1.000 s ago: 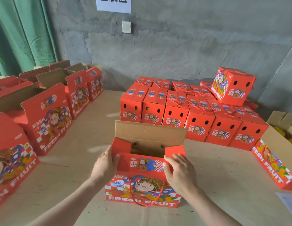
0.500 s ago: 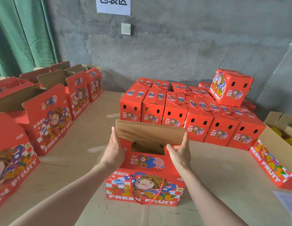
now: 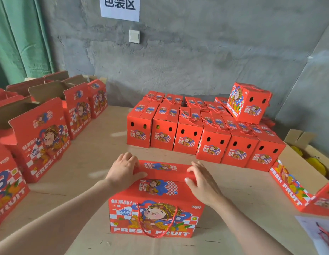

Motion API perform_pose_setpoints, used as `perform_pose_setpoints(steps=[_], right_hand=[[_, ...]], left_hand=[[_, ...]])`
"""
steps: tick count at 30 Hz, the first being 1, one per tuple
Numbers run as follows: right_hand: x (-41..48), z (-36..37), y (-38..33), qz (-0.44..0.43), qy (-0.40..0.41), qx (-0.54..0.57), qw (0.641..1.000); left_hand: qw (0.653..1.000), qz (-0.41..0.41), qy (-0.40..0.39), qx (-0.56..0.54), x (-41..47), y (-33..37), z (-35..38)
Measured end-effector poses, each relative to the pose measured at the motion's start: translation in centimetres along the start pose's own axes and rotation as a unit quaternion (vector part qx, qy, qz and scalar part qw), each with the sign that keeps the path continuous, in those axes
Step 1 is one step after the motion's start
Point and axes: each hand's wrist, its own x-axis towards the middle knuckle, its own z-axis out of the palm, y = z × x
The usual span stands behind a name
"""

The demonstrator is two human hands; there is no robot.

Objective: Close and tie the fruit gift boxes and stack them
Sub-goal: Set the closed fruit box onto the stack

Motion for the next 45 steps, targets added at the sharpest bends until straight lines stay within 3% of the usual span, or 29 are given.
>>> perform_pose_setpoints(steps=[4, 8, 14, 23, 31, 38, 41, 45], right_hand=[[3.4, -2.1, -1.3, -0.041, -0.185, -0.126, 0.974], [4.2, -2.5, -0.8, -0.015, -0.24, -0.116, 0.964], [4.0, -1.9, -0.4, -0.037, -0.209, -0.133, 0.968], [4.3, -1.6, 0.3, -0.067, -0.241, -0.2, 0.947], [2.8, 0.5, 1.3, -0.112, -0.19, -0.153, 0.963], [2.7, 0.2, 0.3, -0.072, -0.233, -0.133, 0.961], [2.4, 0.6, -0.1, -0.065, -0.207, -0.139, 0.966], [2.5, 0.7, -0.1, -0.052, -0.234, -0.139, 0.961]], left_hand=[[0.981, 0.035, -0.175, 0.081, 3.1, -0.4, -1.0], [0.956, 0.046, -0.27, 0.107, 3.8, -1.2, -1.4], [0.961, 0.062, -0.217, 0.158, 3.4, -1.5, -0.1], [0.966, 0.028, -0.237, 0.104, 2.8, -1.8, 0.7], [0.969, 0.03, -0.208, 0.129, 2.4, -1.8, 1.3], [0.958, 0.01, -0.214, 0.19, 2.2, -0.2, 0.8], [0.974, 0.024, -0.174, 0.143, -1.2, 4.1, 3.2], [0.991, 0.008, -0.117, 0.063, -4.0, 8.0, 5.2]])
